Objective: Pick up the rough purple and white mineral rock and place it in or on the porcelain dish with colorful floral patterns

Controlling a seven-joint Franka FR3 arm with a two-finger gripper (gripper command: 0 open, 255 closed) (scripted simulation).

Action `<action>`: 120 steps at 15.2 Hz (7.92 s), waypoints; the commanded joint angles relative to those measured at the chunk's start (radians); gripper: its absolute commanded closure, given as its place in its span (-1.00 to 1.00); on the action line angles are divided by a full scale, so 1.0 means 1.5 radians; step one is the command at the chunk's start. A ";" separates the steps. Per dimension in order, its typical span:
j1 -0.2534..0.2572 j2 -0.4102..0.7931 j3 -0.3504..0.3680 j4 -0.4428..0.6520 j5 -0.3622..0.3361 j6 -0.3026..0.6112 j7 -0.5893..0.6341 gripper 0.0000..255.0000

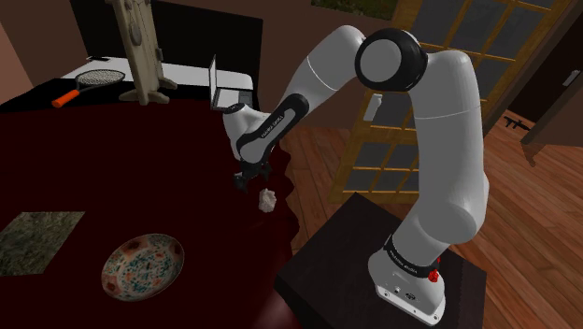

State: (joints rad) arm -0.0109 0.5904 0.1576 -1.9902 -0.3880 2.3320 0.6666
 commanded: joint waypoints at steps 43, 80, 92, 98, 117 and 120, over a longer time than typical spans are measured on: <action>-0.223 -0.054 0.121 -0.327 0.317 0.507 0.068 1.00; -0.082 -0.226 0.226 -0.265 0.233 0.307 0.413 1.00; 0.145 -0.101 0.163 -0.055 0.104 0.227 0.667 1.00; 0.242 -0.017 0.143 0.093 0.070 0.162 0.747 1.00; 0.297 0.112 0.093 0.150 0.022 0.235 0.789 1.00; 0.297 0.112 0.093 0.150 0.022 0.235 0.789 1.00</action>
State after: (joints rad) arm 0.4345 0.7579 0.2971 -1.7653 -0.3547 2.6832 1.8501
